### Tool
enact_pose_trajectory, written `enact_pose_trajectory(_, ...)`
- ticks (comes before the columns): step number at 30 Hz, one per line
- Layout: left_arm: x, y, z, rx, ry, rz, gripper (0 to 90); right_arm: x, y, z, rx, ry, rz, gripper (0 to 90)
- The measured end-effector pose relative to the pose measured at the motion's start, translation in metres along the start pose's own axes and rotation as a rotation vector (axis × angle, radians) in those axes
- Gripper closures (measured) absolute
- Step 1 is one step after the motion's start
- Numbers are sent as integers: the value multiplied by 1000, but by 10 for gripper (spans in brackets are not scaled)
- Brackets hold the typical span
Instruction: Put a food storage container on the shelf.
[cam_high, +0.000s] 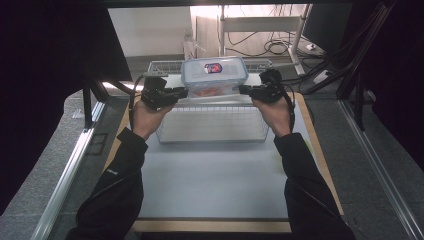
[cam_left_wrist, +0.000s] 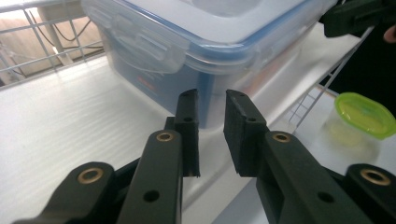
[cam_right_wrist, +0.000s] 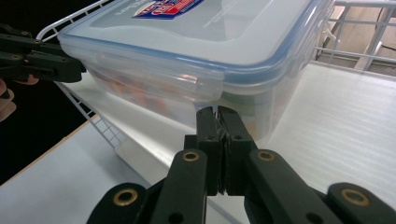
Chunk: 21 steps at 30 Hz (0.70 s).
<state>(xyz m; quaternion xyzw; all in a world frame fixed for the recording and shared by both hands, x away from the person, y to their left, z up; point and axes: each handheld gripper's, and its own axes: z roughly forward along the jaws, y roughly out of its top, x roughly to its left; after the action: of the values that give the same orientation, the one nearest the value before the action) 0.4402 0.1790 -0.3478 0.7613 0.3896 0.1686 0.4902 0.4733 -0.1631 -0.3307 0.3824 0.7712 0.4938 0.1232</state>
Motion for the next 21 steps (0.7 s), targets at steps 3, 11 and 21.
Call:
enact_pose_trajectory(3, 3, 1, 3, -7, 22, -14, 756, -1, 0, 2, -2, 20, 4, 894)
enact_pose_trajectory(11, -1, -1, 2, -24, 15, -14, 727, 6, -1, 5, -2, 22, -15, 825)
enact_pose_trajectory(21, -17, -23, -9, -41, -31, 40, 462, 13, -10, -7, -26, 27, -50, 543)
